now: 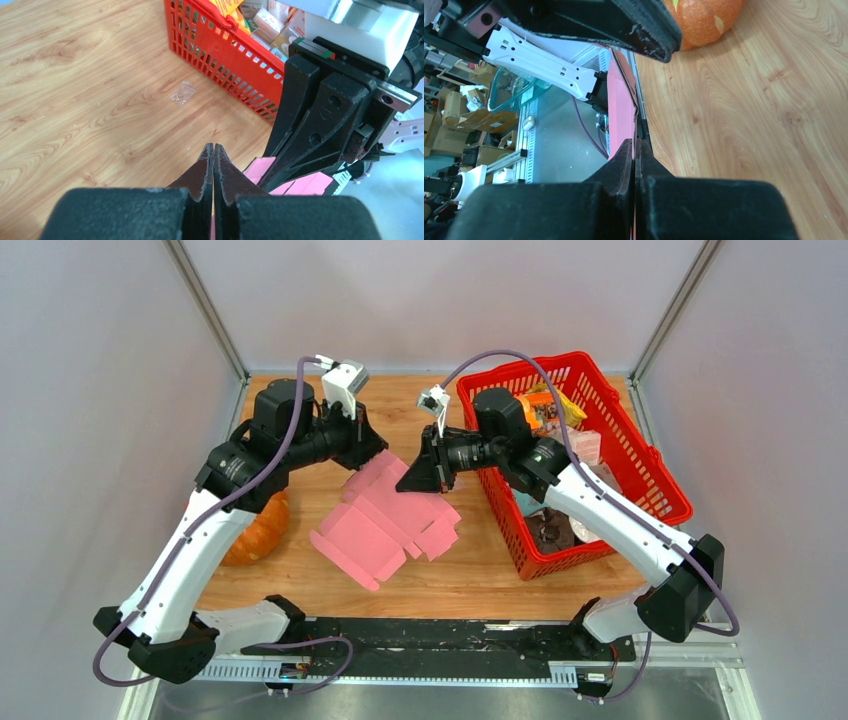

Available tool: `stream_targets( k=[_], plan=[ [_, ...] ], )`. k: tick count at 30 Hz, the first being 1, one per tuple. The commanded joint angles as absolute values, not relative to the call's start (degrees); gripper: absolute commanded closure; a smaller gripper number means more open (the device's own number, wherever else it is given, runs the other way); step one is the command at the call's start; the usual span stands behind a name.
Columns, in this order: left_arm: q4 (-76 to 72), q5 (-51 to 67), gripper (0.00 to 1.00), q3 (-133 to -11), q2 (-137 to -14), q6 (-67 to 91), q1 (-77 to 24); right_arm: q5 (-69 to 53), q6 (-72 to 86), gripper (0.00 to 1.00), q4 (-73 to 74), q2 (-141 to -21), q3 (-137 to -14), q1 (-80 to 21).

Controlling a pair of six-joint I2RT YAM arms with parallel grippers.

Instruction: Fold the paper box

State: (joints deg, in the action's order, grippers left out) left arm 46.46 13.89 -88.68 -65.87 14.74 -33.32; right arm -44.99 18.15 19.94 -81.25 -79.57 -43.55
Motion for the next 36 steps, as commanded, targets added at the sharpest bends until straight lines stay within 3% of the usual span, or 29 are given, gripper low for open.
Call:
stream_targets(
  k=[1, 18, 26, 36],
  plan=[
    [48.43, 12.74, 1.00, -90.53, -65.13, 11.51, -34.80, -42.45, 18.45, 1.00, 19.25, -80.07, -82.53, -43.77],
    [45.55, 4.39, 1.00, -85.88, -63.81, 10.45, -44.82, -42.80, 24.78, 1.00, 14.78, -80.77, -83.67, -44.82],
    [37.01, -9.64, 1.00, -78.76, -61.17, 20.29, -50.18, -39.56, 39.52, 1.00, 5.02, -81.74, -81.83, -44.82],
    [27.87, -15.64, 1.00, -67.78, -57.22, 24.08, -52.47, -37.88, 56.93, 1.00, -12.02, -80.42, -77.78, -44.91]
  ],
)
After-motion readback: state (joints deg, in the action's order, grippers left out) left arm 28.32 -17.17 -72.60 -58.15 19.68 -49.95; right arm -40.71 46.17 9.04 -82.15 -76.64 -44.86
